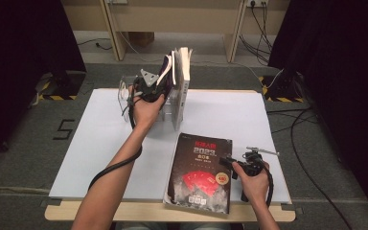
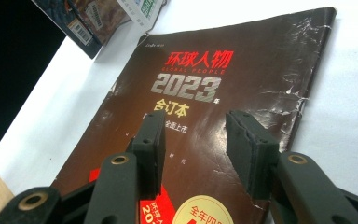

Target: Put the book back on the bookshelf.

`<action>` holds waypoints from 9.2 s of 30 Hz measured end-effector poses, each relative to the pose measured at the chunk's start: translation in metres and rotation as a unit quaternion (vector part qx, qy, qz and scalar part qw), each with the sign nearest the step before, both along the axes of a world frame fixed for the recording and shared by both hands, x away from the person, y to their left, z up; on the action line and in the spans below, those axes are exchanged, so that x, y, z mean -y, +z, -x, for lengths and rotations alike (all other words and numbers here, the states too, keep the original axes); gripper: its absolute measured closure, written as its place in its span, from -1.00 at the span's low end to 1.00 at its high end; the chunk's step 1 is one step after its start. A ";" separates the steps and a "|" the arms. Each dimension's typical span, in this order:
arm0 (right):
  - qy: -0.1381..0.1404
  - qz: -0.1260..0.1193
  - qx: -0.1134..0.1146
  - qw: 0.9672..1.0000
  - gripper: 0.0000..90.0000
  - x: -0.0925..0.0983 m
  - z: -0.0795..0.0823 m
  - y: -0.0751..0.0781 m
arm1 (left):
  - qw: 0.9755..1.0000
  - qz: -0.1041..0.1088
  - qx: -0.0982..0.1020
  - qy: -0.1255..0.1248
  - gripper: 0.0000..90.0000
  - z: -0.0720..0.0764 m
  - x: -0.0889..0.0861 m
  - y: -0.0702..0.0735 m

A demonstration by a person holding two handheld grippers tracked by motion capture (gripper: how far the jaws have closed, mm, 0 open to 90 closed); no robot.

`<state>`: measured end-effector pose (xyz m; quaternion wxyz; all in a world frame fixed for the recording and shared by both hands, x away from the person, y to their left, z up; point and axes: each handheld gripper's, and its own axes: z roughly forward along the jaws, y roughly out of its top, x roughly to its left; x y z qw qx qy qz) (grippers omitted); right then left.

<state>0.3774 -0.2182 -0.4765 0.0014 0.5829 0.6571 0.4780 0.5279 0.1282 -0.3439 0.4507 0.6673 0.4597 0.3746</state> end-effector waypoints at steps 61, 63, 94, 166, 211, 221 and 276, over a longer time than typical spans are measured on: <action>0.003 0.002 -0.004 1.000 0.30 0.000 0.000 -0.002 | 0.989 0.080 0.086 -0.090 -0.11 0.002 -0.019 -0.003; 0.002 0.001 -0.007 1.000 0.30 0.000 0.000 -0.002 | 0.988 0.080 0.090 -0.096 -0.16 0.008 -0.021 -0.003; 0.004 0.000 -0.011 1.000 0.29 0.000 0.001 -0.003 | 0.993 -0.068 0.087 -0.034 0.26 0.011 0.025 -0.026; 0.003 -0.002 -0.016 1.000 0.29 0.004 -0.001 -0.004 | 0.987 0.146 0.050 0.044 0.61 -0.007 -0.009 -0.034; 0.006 0.004 -0.014 1.000 0.29 -0.001 0.000 -0.003 | 0.994 0.082 0.065 -0.025 -0.32 0.029 -0.020 -0.032; 0.005 0.004 -0.013 1.000 0.29 -0.002 0.000 -0.002 | 0.994 0.083 0.064 -0.038 -0.35 0.038 -0.021 -0.038; -0.048 0.064 -0.088 0.993 0.34 0.003 -0.015 0.004 | 0.967 0.084 -0.163 -0.178 -0.05 0.127 -0.025 -0.124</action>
